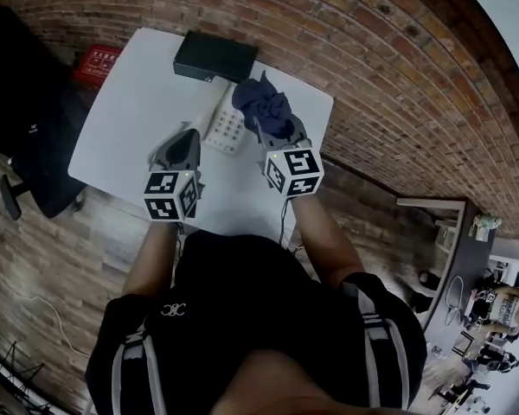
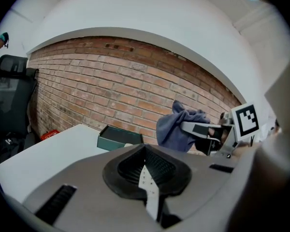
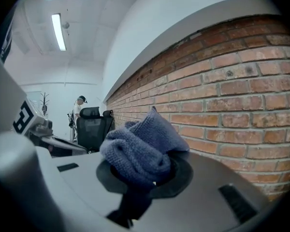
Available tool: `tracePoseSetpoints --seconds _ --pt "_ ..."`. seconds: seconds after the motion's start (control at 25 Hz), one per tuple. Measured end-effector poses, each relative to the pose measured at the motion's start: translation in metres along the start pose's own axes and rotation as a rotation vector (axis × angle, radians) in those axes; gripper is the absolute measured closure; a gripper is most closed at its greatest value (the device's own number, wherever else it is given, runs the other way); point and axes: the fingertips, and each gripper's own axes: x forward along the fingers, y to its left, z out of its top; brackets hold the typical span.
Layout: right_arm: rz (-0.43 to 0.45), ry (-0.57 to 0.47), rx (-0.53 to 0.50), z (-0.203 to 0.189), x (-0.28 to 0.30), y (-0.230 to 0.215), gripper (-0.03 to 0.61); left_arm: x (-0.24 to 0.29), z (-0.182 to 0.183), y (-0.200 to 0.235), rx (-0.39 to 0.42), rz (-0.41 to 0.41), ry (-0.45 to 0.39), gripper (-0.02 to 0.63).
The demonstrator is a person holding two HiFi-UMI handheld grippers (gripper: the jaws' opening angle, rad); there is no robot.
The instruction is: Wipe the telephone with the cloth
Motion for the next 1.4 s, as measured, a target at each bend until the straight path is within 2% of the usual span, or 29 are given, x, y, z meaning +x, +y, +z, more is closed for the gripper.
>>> tracePoseSetpoints --seconds 0.28,0.68,1.08,1.28,1.4 --pt "-0.031 0.094 0.035 -0.032 0.053 -0.024 0.534 0.009 -0.006 0.002 -0.013 -0.016 0.011 0.621" --pt "-0.05 0.233 0.054 -0.082 0.115 -0.032 0.534 0.021 -0.007 0.034 -0.034 -0.011 0.03 0.621" --pt "-0.089 0.366 0.009 -0.125 0.146 -0.046 0.534 0.028 -0.015 0.055 -0.069 0.001 0.044 0.621" --pt "-0.049 0.497 -0.025 -0.157 0.155 -0.047 0.534 0.028 -0.016 0.061 -0.093 0.008 0.032 0.621" --pt "-0.035 0.532 -0.073 -0.168 0.153 -0.042 0.532 0.022 -0.016 0.06 -0.096 0.012 0.023 0.621"
